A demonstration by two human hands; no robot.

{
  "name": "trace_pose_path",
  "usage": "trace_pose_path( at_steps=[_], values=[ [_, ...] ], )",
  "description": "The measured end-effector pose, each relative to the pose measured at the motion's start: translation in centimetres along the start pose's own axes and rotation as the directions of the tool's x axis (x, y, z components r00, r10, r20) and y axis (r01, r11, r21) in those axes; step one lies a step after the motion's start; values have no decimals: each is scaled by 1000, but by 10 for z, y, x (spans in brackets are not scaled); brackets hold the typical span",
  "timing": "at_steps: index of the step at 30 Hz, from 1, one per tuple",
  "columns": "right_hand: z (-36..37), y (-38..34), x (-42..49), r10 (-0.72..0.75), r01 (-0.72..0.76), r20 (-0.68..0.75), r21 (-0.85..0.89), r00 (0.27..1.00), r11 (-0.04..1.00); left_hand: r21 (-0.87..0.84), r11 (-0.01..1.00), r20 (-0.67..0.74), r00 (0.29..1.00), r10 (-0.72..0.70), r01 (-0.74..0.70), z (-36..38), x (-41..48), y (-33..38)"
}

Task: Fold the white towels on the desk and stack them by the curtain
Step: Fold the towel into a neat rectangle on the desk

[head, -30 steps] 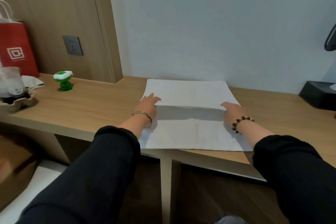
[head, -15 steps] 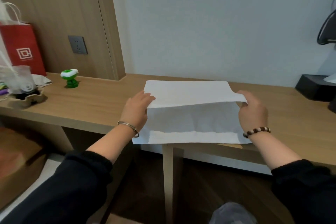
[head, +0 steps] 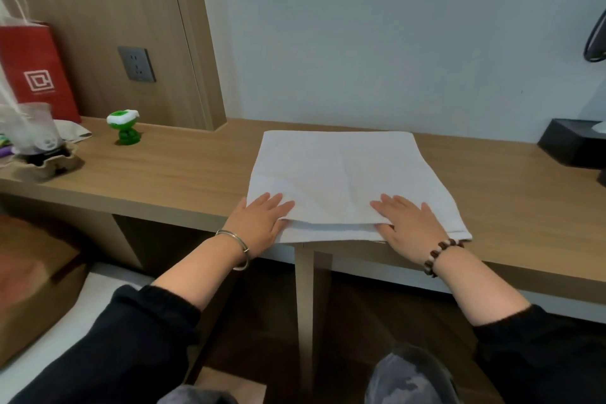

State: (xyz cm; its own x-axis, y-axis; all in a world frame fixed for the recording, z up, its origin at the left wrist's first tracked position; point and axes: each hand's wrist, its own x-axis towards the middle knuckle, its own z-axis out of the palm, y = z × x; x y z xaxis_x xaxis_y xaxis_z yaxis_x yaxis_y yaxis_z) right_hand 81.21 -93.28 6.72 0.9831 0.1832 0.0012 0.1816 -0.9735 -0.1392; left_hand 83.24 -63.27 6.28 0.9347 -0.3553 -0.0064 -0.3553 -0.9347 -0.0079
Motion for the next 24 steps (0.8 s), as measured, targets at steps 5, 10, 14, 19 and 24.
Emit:
trace_pose_path(
  at_steps=[5, 10, 14, 19, 24],
  values=[
    [-11, 14, 33, 134, -133, 66, -23, 989, 991, -60, 997, 11, 999, -47, 48, -10, 24, 7],
    [-20, 6, 41, 113, -105, 167, -55, 979, 993, -297, 954, -84, 994, -77, 49, -8, 11, -19],
    [-12, -42, 30, -111, 108, 26, 92, 993, 990, -438, 892, -121, 975, -184, 113, -4, -3, -38],
    [-2, -101, 38, -310, 320, -83, 238, 947, 917, -458, 880, -93, 978, -189, 126, -10, 4, -51],
    [3, -136, 56, -314, 323, -78, 209, 946, 923, -288, 944, 52, 986, -155, 164, -9, 18, -68]
  ],
)
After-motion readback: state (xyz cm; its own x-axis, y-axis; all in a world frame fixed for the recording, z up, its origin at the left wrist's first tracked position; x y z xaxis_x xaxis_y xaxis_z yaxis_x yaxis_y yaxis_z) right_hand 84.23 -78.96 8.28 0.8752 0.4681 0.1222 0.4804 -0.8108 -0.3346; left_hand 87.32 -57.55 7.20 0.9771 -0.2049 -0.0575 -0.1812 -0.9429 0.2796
